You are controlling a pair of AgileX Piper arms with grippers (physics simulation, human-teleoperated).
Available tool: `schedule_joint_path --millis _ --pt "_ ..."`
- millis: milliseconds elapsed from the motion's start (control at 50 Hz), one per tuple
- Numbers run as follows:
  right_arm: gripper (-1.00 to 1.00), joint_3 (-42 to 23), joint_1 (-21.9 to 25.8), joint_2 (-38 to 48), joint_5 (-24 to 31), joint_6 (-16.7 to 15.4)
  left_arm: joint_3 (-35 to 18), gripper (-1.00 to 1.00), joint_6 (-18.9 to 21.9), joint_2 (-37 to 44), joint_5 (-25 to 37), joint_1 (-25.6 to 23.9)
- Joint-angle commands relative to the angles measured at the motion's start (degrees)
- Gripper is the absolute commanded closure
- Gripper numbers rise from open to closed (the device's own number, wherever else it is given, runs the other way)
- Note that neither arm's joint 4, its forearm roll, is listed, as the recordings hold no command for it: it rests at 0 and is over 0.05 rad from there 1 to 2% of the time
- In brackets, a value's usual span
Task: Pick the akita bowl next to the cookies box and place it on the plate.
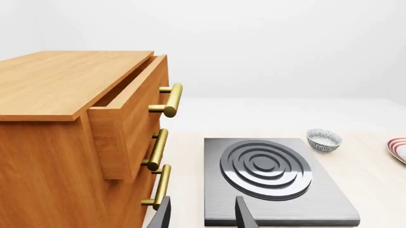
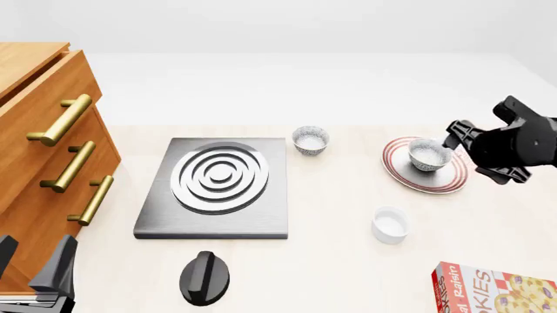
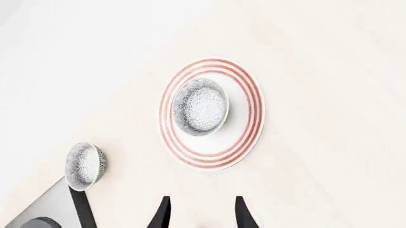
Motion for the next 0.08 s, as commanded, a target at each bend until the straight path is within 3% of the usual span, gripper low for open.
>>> schedule_joint_path --millis 20,80 --pt "-1.00 0.90 1.45 -8.93 5.62 -4.21 0.00 -1.00 0.00 0.00 -0.01 -0.01" --pt "-1.00 1.08 2.04 -10.64 7.03 -5.30 0.00 -1.00 0.00 0.00 0.00 0.01"
